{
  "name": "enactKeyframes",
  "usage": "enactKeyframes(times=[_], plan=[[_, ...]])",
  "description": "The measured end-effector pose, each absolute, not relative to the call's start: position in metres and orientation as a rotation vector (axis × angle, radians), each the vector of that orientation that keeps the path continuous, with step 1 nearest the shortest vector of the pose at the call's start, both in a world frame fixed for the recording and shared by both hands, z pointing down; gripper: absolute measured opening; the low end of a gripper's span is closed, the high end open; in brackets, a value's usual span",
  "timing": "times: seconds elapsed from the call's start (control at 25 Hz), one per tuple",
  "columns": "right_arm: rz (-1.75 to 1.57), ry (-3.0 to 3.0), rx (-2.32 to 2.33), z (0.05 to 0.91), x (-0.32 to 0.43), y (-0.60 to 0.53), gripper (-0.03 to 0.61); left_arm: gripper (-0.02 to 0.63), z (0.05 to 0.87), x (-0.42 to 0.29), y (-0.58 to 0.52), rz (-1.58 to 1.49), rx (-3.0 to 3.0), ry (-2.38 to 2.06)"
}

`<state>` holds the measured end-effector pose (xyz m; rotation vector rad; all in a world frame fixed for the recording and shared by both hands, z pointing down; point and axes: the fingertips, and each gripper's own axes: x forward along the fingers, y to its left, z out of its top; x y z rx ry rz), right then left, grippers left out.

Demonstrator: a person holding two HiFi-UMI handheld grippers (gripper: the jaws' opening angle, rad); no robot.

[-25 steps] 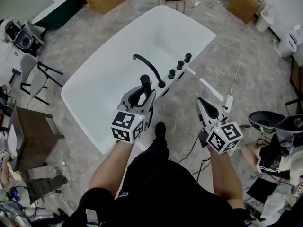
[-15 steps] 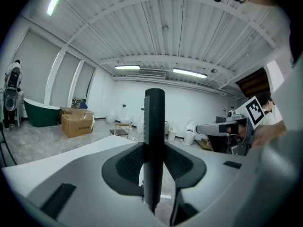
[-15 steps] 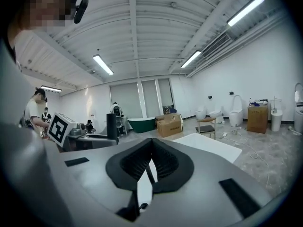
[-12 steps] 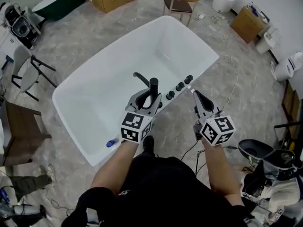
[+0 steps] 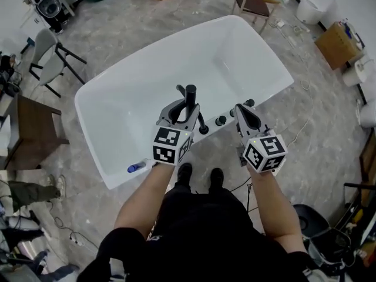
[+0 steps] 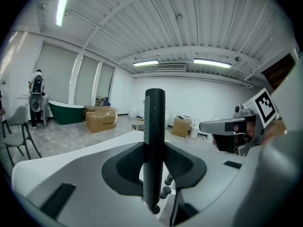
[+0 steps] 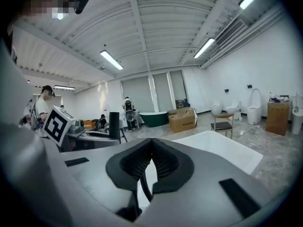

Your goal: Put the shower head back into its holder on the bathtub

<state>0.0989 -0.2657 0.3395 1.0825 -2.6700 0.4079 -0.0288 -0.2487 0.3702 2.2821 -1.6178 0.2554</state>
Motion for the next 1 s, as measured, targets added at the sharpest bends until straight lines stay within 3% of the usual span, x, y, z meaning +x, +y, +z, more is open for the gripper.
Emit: enactKeyframes(times=[0.48,1.0], plan=[[0.470,-2.663,0.731,0.413,0.164,-0.268,0.015,0.140,0.397,0.012,-0.234,0.206,2.005,-1.861],[0.615,-2.520,0.390,0.536,0.095,-0.177,0.056,0.141,0.415,-0.031,-0.180,0.125,1.941,-1.927]])
